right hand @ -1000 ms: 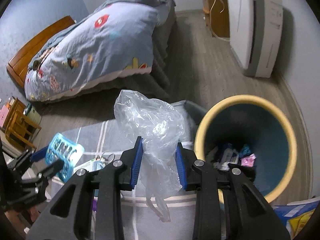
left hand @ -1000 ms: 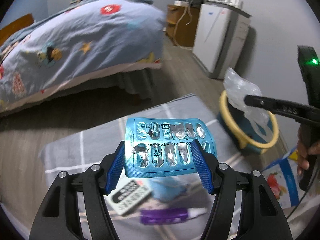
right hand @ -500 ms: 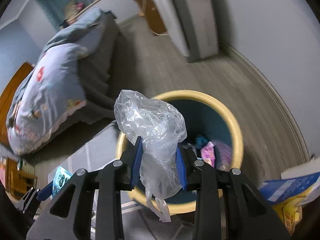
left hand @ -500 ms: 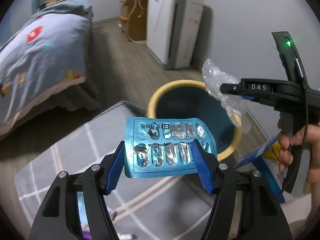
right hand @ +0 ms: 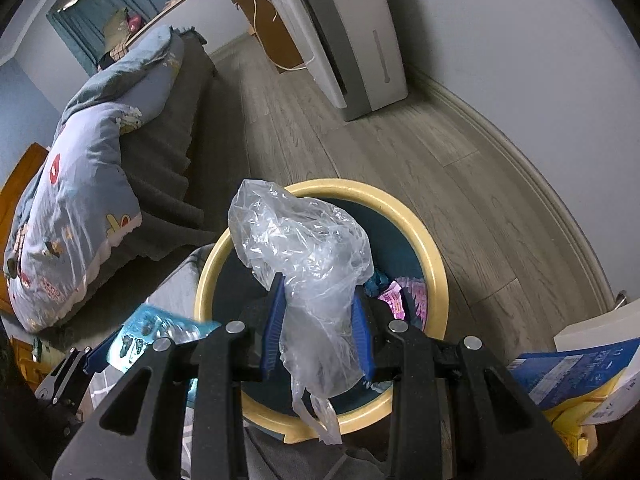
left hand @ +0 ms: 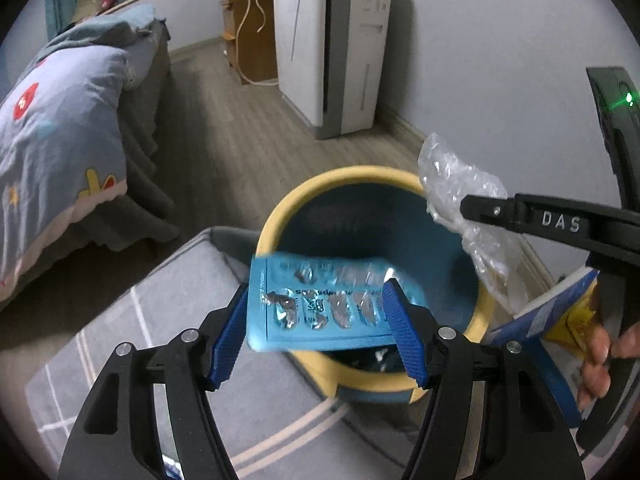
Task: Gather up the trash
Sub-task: 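Carry plastic bag and blister pack over the bin and open both tools to drop them, then move both tools back over the cushion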
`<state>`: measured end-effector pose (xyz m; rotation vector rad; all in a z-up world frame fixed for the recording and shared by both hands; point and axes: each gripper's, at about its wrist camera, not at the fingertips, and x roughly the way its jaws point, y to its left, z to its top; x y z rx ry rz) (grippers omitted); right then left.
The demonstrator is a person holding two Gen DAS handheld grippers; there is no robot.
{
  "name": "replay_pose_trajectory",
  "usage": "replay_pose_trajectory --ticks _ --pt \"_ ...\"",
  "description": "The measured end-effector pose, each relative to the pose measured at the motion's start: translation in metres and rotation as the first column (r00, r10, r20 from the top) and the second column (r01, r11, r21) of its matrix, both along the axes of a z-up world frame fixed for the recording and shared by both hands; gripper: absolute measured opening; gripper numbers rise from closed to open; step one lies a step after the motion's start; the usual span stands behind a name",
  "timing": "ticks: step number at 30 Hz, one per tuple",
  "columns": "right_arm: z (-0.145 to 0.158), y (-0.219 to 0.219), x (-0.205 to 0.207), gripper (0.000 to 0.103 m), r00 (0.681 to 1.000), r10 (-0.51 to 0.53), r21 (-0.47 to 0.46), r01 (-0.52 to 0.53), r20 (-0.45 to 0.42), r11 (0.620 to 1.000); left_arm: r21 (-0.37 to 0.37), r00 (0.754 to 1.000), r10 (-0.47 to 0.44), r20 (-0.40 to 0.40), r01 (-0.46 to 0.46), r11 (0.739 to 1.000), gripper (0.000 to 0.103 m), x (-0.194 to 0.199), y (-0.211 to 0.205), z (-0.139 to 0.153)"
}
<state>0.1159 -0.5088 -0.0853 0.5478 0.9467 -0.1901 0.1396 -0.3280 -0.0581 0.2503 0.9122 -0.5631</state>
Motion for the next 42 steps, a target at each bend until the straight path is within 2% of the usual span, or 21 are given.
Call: replay_pose_trajectory --ticks 2,3,4,10,11,13,14,15,17,18,20,25,34,42 --pt "0.0 -0.002 -0.001 0.032 1.0 -0.006 0.001 0.006 0.001 1.0 -0.016 1.0 -0.003 0.009 0.003 1.0 0.07 0.001 -0.001 0.003" --pt "-0.001 -0.002 -0.001 0.032 1.0 -0.01 0.003 0.01 0.001 1.0 -0.018 1.0 0.0 0.014 0.0 1.0 0.077 0.001 -0.001 0.003" --pt "-0.002 -0.003 -0.001 0.032 1.0 -0.009 0.01 0.009 0.0 1.0 -0.023 1.0 0.001 0.017 -0.001 1.0 0.079 0.001 -0.001 0.003" --pt "-0.004 0.005 0.002 0.033 1.0 0.023 0.008 -0.023 -0.015 1.0 -0.037 1.0 0.026 0.008 -0.025 0.999 0.082 0.004 0.012 0.001" --pt "-0.003 0.006 0.003 0.038 0.999 0.028 0.006 -0.028 -0.016 1.0 -0.04 0.999 0.031 0.01 -0.031 0.999 0.083 0.004 0.015 0.002" --pt "-0.002 0.008 0.004 0.052 0.999 0.034 0.0 -0.034 -0.016 0.999 -0.046 0.999 0.042 0.015 -0.041 0.998 0.086 0.003 0.02 0.004" --pt "-0.001 0.008 0.004 0.065 0.999 0.033 -0.003 -0.033 -0.014 0.999 -0.045 0.998 0.052 0.021 -0.051 0.998 0.087 0.003 0.024 0.005" --pt "0.0 0.009 0.003 0.071 0.999 0.033 -0.004 -0.033 -0.011 0.999 -0.045 0.998 0.059 0.023 -0.057 0.997 0.088 0.002 0.027 0.006" --pt "0.001 0.01 0.003 0.075 0.999 0.04 -0.002 -0.04 -0.006 0.999 -0.05 0.997 0.074 0.032 -0.072 0.996 0.089 0.001 0.037 0.01" --pt "0.001 0.011 0.004 0.082 0.999 0.044 -0.001 -0.044 -0.005 0.999 -0.049 0.995 0.085 0.042 -0.083 0.995 0.091 0.0 0.043 0.012" --pt "0.002 0.013 0.004 0.088 0.999 0.048 -0.001 -0.048 -0.001 0.999 -0.047 0.994 0.096 0.052 -0.094 0.994 0.092 -0.001 0.053 0.016" --pt "0.005 0.02 0.006 0.093 0.999 0.054 -0.015 -0.054 -0.001 0.998 -0.028 0.989 0.129 0.079 -0.127 0.991 0.092 -0.006 0.084 0.024" --pt "0.023 0.047 0.012 0.095 0.993 0.116 -0.065 -0.114 0.03 0.991 0.055 0.973 0.177 0.148 -0.186 0.981 0.093 -0.028 0.157 0.038" --pt "0.047 0.081 0.012 0.097 0.976 0.207 -0.138 -0.195 0.074 0.971 0.024 0.954 0.265 0.141 -0.27 0.962 0.093 -0.066 0.224 0.044"
